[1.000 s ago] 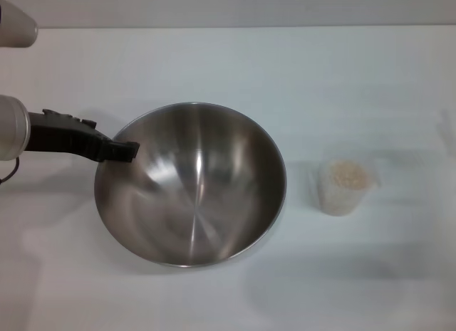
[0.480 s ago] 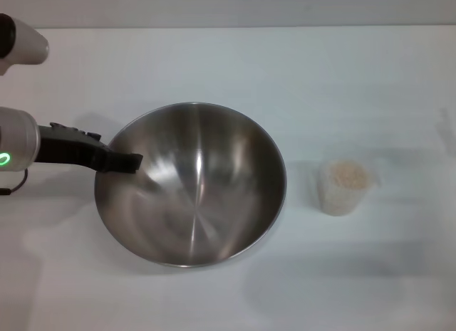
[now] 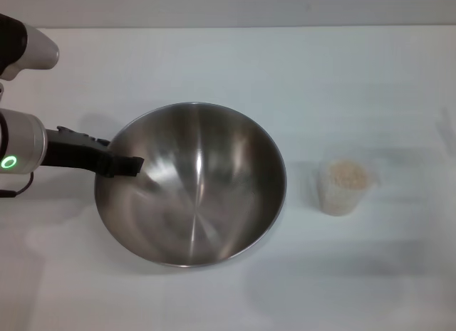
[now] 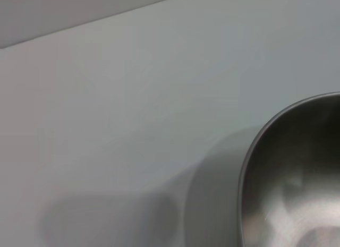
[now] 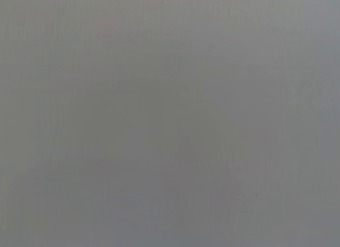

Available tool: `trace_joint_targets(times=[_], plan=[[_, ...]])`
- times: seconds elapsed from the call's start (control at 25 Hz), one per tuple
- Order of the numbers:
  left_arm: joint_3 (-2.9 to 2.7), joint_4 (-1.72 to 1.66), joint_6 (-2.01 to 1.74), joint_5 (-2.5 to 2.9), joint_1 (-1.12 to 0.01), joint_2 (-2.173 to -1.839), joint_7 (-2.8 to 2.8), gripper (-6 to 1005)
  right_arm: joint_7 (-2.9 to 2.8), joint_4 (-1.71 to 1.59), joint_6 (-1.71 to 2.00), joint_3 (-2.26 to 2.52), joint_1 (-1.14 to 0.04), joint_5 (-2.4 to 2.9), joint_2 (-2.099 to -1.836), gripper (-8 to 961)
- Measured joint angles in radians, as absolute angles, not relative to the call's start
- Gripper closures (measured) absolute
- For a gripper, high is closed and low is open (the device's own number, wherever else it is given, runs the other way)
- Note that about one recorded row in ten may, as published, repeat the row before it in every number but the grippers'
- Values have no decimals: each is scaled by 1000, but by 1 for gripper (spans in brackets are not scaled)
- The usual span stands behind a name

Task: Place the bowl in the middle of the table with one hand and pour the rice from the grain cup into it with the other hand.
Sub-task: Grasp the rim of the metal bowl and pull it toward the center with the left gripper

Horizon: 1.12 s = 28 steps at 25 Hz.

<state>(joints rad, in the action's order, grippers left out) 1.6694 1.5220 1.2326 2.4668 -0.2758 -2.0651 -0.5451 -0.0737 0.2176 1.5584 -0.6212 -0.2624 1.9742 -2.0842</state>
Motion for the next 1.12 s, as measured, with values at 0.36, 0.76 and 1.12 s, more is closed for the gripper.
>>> trace_joint_targets(times=[0.36,0.76,1.12], plan=[[1668,1511,1237,2470,-294,-2065,-548,458,-74,216,1558,-627,-265,1974,-2085,107],[1667,1520,1234,2462,-302,-2066,-559,869,-74,216,1558,-631,-265,1974,-2085,106],[1672,1518,1254,2445,-325,-2066,-561,949,-74,217,1558,-630,-265,1974,-2086,106]])
